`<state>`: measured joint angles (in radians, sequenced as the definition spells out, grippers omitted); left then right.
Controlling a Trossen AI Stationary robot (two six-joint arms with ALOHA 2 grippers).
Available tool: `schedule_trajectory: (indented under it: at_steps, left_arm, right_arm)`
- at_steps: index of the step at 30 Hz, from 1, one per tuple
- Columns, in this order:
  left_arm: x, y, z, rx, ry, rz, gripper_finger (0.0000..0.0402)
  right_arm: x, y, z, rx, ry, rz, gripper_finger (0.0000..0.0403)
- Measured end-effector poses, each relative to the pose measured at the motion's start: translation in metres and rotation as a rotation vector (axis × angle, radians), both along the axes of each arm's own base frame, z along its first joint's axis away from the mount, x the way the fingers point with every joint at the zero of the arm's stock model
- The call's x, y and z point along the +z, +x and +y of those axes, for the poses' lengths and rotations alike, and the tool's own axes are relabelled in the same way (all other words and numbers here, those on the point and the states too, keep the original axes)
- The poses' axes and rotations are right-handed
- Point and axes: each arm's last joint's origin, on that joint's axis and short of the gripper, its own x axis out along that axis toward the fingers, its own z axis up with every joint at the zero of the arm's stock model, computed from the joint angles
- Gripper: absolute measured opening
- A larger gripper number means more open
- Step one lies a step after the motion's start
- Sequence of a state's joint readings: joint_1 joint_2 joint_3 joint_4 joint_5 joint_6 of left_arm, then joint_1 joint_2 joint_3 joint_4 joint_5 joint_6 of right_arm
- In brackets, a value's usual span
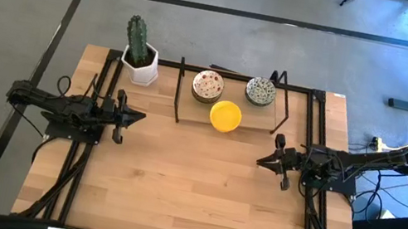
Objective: Pick & Place Mini bowls
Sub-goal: Return to Home Position
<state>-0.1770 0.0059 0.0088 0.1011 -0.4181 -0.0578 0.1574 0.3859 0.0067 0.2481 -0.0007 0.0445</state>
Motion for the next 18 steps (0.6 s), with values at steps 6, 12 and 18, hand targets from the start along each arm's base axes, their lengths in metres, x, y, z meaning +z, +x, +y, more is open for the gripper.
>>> schedule_trajectory:
  at_steps: [6,12,18]
  left_arm:
    - [0.0,0.0,0.0,0.0,0.0,0.0,0.0004]
    - [-0.0001,0.0,0.0,0.0,0.0,0.0,0.0004]
    - [0.0,0.0,0.0,0.0,0.0,0.0,0.0004]
  right_arm:
    - [0.0,0.0,0.0,0.0,0.0,0.0,0.0035]
    - [0.0,0.0,0.0,0.0,0.0,0.0,0.0035]
    - [0.0,0.0,0.0,0.0,0.0,0.0,0.0035]
